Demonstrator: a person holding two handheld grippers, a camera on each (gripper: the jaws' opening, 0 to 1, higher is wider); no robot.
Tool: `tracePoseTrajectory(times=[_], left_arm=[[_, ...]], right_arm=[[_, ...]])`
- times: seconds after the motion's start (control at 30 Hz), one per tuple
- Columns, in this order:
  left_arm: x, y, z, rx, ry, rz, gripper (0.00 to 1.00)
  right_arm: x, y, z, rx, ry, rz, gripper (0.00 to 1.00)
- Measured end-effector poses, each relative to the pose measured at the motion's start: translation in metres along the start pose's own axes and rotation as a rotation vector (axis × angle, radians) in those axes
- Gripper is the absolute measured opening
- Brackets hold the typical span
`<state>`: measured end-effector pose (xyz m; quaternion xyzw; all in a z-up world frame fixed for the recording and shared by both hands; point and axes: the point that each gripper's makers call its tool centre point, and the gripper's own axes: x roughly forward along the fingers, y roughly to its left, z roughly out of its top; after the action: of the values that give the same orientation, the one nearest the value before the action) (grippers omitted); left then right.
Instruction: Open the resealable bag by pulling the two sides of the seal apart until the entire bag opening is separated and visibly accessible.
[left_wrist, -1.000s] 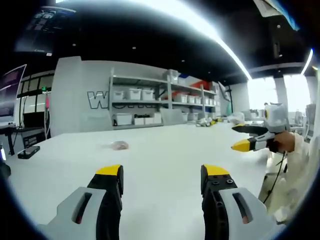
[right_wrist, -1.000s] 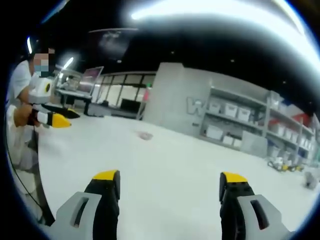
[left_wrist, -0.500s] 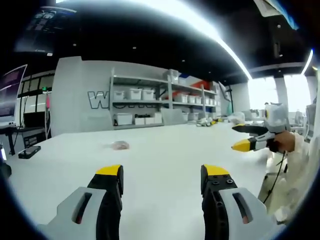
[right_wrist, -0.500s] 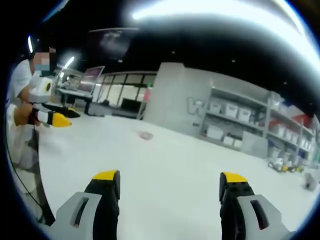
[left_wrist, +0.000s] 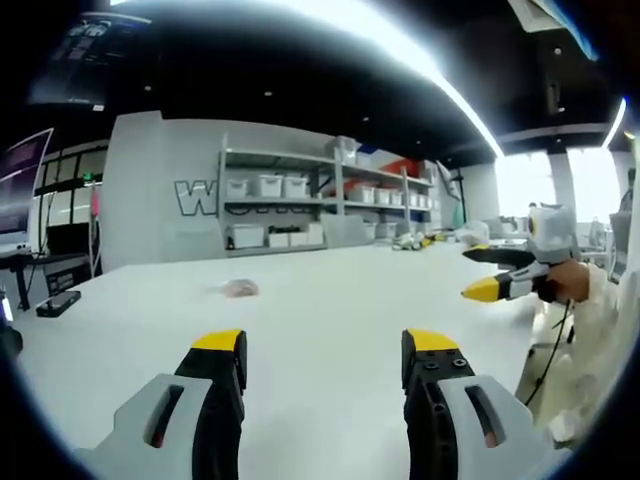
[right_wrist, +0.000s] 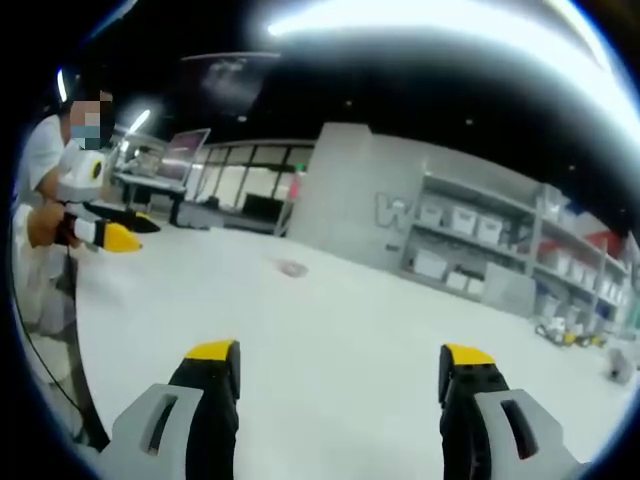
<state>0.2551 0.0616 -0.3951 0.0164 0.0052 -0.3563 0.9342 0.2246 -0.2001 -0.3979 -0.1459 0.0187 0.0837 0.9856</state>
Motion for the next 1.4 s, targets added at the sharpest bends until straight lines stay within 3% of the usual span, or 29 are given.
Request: tracePoseTrajectory(times=[1.4], left_arm=[[0.001, 0.003, 0.0, 0.003, 0.006, -0.006, 0.6]], right_arm=[[0.021, 0.006, 0.011, -0.068, 0.0, 0.042, 0.83]])
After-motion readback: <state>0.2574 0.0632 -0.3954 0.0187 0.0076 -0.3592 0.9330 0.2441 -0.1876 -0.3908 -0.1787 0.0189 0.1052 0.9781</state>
